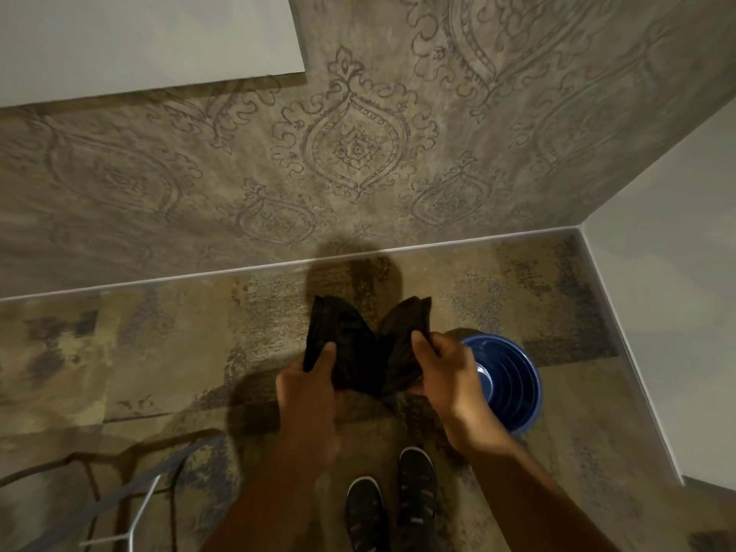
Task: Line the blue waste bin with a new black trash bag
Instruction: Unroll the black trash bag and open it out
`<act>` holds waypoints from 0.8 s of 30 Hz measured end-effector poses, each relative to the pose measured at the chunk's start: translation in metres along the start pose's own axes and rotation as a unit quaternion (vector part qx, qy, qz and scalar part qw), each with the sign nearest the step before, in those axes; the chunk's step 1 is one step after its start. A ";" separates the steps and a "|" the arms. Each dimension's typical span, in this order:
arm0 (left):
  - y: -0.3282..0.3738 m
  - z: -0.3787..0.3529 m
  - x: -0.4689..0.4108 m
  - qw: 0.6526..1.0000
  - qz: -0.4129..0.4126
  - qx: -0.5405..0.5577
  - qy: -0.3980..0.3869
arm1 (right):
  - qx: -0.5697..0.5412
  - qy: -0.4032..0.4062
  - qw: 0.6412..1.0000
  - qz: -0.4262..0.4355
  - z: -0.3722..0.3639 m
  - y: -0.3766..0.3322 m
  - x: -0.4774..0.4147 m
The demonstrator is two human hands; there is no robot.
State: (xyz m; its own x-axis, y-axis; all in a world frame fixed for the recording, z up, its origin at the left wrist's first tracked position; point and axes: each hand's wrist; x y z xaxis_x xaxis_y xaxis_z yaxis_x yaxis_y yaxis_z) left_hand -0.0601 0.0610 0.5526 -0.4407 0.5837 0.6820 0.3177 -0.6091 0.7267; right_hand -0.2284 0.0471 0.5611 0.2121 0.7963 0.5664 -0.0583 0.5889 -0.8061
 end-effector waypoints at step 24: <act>0.004 0.018 -0.010 0.987 -0.105 -0.118 -0.008 | -0.123 0.057 0.991 -0.002 0.023 0.020 0.040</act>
State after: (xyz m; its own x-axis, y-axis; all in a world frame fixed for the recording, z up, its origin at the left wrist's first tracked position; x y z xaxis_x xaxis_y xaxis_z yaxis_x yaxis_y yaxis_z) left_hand -0.0397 0.0628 0.5499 -0.4629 0.7175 0.5205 0.0152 -0.5807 0.8140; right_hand -0.2439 0.0945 0.5717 0.3219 0.7651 0.5577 0.1786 0.5294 -0.8294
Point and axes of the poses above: each hand's wrist, its own x-axis away from the middle knuckle, its own z-axis out of the back of the hand, y = z × x, and after that the axes turned 3 degrees about y, right-handed
